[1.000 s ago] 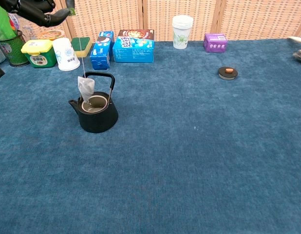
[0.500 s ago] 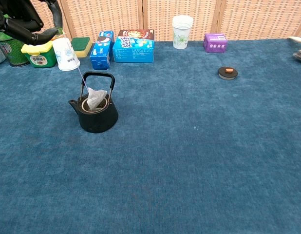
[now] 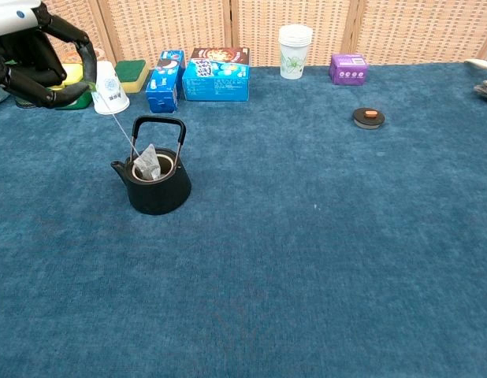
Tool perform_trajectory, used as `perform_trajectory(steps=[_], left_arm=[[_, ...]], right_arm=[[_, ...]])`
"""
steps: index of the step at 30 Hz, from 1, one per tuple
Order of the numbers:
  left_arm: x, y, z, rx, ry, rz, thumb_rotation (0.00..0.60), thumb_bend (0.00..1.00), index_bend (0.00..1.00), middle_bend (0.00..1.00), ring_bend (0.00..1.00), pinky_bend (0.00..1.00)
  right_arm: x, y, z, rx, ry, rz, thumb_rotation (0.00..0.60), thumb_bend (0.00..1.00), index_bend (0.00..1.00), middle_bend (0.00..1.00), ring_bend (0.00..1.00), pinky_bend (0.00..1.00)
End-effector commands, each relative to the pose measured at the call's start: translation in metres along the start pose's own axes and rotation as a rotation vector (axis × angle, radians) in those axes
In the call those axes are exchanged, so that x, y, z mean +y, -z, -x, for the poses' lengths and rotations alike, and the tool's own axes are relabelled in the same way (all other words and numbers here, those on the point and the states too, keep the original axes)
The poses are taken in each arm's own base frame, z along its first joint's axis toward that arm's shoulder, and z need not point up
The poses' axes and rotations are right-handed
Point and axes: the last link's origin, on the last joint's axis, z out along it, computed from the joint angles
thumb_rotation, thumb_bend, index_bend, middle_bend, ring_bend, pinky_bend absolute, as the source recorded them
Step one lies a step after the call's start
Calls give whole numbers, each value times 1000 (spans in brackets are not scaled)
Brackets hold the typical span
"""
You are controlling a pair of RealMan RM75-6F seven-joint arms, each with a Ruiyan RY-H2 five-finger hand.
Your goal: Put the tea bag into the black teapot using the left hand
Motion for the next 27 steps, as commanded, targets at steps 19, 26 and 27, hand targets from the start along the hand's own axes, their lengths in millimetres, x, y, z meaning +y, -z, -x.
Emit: perform_trajectory(steps=[19,26,27], left_arm=[[-23,54,15,-125,-87,-81,600,508,623,1000,976,896],[-33,68,23,-205,-130,-142,600,398,533,1000,976,896],[-34,69,24,-222,-136,-152,600,371,474,1000,976,896]], right_arm=[[0,-1,1,-5,0,0,600,32,310,227,242,177],[-1,-1,1,-10,2,-3,600,32,310,227,242,177],[-2,-2,1,-10,3,-3,600,31,310,227,242,177]])
